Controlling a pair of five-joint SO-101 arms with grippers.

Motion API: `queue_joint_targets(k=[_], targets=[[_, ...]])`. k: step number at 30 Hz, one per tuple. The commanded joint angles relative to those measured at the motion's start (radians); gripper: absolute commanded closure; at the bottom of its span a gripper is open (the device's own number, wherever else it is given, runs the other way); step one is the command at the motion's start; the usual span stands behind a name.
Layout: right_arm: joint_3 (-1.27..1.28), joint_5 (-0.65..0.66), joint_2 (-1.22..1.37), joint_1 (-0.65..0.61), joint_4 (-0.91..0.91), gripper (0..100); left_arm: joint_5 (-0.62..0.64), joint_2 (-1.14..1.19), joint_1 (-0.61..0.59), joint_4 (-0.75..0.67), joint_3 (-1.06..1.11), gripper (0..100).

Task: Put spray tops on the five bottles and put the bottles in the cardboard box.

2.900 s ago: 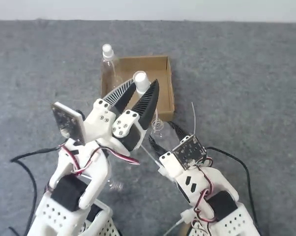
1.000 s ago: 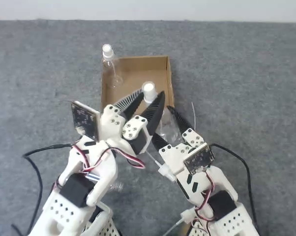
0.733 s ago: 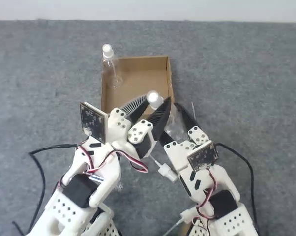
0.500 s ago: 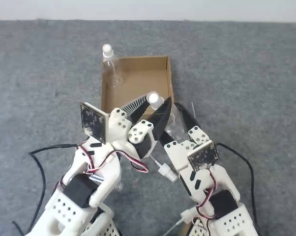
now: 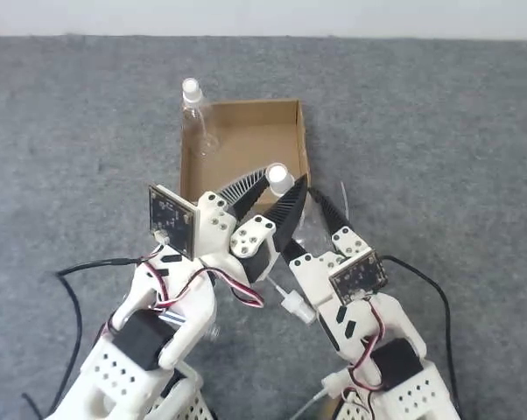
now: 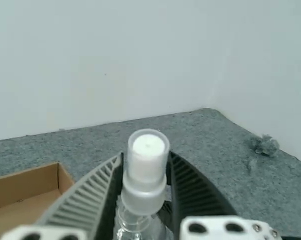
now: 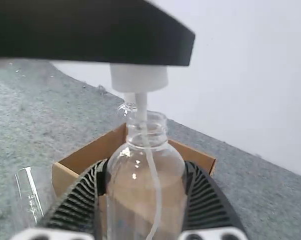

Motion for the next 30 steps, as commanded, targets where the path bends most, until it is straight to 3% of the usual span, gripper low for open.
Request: queue_joint_targets(k=[1,17,24,30], targets=[[0.021,0.017,-0.018,-0.01,0.002,99.1,-0.008,-0.005,0.003,-0.009,-0.004,86],[0.021,0.017,-0.018,-0.01,0.03,99.1,-0.008,-0.015,-0.005,0.032,-0.053,83],[0.021,0.017,-0.018,-0.008,0.03,99.1,-0.002,-0.015,-0.123,0.133,-0.168,82],[0.021,0.017,-0.018,-0.007,0.03,99.1,-0.002,-0.015,-0.155,0.13,-0.174,82]])
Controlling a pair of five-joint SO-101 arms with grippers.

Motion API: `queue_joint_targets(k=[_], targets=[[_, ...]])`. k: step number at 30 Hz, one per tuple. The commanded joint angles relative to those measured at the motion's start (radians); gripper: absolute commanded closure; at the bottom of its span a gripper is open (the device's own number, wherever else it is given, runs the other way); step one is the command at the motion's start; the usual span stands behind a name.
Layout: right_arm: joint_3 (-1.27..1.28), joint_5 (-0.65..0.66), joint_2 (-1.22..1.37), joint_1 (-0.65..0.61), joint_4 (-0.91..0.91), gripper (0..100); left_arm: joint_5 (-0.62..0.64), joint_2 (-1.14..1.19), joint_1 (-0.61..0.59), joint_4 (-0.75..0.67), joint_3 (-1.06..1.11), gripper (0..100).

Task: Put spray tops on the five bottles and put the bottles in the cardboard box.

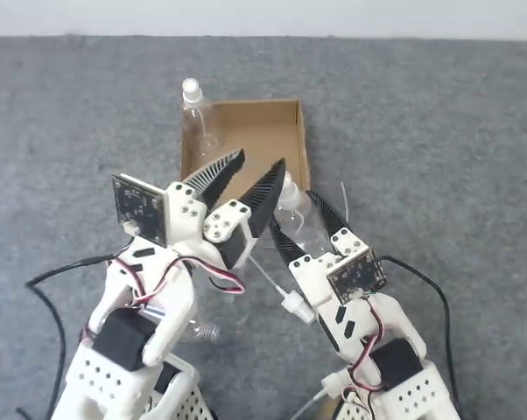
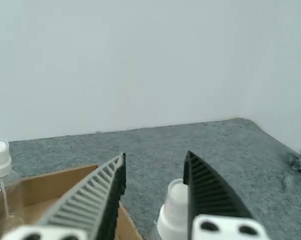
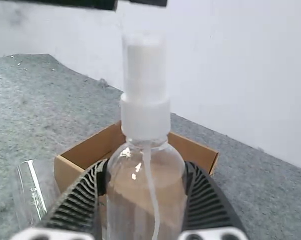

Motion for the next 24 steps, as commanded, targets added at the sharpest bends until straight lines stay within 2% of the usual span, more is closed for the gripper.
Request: queue_joint_targets(k=[1,10,17,24], targets=[[0.021,0.017,-0.018,-0.002,0.002,99.1,0.0,-0.015,-0.02,-0.002,-0.065,82],[0.021,0.017,-0.01,0.001,0.004,99.1,-0.008,-0.015,-0.025,0.0,-0.073,83],[0.021,0.017,-0.015,0.001,0.004,99.1,0.002,-0.015,-0.247,0.0,-0.062,83],[0.021,0.012,-0.016,-0.005,-0.002,99.1,0.0,-0.015,-0.245,-0.029,0.048,83]])
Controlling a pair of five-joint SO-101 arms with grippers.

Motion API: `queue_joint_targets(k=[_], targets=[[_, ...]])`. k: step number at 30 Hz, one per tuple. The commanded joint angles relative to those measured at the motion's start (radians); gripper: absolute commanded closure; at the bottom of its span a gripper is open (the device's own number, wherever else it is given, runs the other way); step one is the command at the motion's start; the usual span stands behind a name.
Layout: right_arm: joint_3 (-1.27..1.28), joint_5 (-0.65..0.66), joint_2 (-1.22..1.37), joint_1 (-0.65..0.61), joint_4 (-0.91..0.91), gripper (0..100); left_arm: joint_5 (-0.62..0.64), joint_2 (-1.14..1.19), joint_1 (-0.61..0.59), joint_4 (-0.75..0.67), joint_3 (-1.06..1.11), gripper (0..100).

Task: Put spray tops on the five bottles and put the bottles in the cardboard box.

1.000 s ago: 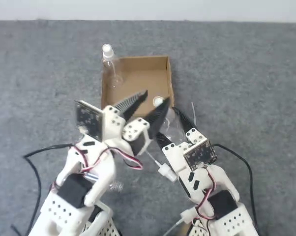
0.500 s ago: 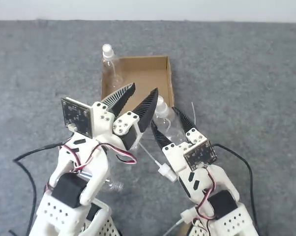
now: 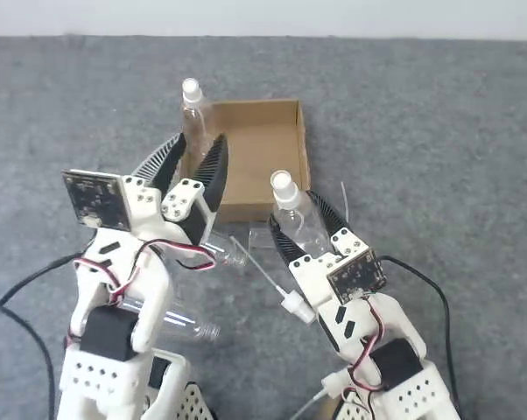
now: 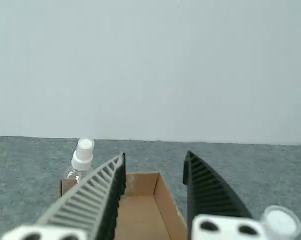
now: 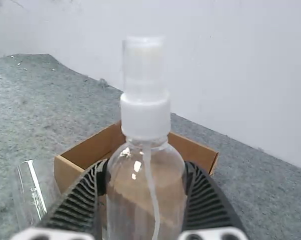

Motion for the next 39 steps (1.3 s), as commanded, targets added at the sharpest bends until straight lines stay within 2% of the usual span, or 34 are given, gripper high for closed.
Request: queue_joint_targets(k=[1,6,10,18,24,33,37,39], targets=[[0.021,0.011,-0.016,-0.005,-0.008,99.1,0.0,-0.014,0.014,-0.052,0.058,83],[0.021,0.009,-0.016,-0.008,-0.022,99.1,0.0,-0.014,0.02,-0.195,0.177,83],[0.021,0.014,-0.016,-0.059,-0.019,99.1,-0.006,-0.014,0.078,-0.25,0.232,83],[0.021,0.015,-0.016,-0.093,-0.016,99.1,-0.015,-0.012,0.212,-0.25,0.283,83],[0.021,0.014,-0.012,-0.091,-0.01,99.1,-0.14,-0.014,0.327,-0.247,0.321,83],[0.021,0.015,-0.016,-0.087,0.045,99.1,-0.153,-0.014,0.347,-0.215,0.326,83],[0.021,0.015,-0.016,-0.087,0.045,99.1,-0.226,-0.014,0.377,-0.203,0.328,83],[0.021,0.014,-0.016,-0.087,0.045,99.1,-0.218,-0.014,0.376,-0.203,0.328,83]])
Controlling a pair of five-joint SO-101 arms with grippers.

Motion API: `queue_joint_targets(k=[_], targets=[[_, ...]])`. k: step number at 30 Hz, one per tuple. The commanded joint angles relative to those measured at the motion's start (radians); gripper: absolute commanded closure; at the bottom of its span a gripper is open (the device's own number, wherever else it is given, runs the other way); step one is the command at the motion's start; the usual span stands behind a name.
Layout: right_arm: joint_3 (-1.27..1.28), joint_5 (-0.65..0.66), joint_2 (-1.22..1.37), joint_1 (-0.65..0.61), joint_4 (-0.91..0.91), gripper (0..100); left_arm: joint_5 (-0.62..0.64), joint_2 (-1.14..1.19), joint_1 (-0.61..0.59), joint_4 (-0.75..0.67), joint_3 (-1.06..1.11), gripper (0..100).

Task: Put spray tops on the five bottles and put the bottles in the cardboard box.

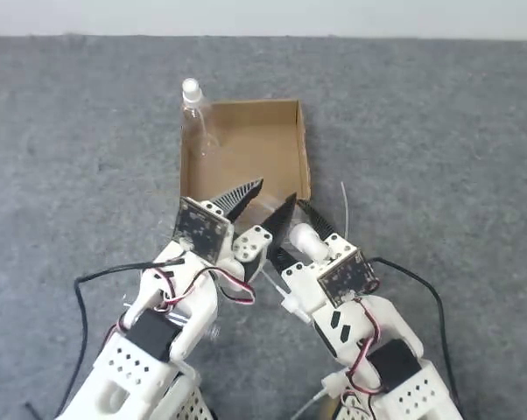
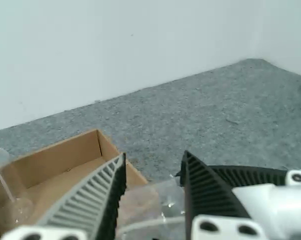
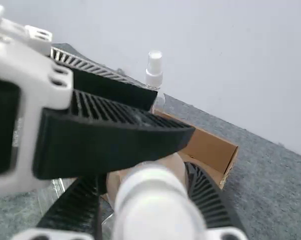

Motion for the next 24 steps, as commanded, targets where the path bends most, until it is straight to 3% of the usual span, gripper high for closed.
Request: queue_joint_targets(k=[1,9,15,24], targets=[[0.021,0.015,-0.018,-0.013,-0.001,99.1,-0.006,-0.002,0.043,0.012,-0.004,83],[0.021,0.015,-0.018,-0.012,0.047,99.1,0.02,-0.003,0.021,0.012,-0.018,83],[0.021,0.018,-0.018,-0.012,0.061,99.1,0.092,-0.003,-0.115,0.018,-0.073,83],[0.021,0.011,-0.018,0.096,0.061,99.1,0.109,-0.003,-0.308,0.167,-0.257,83]])
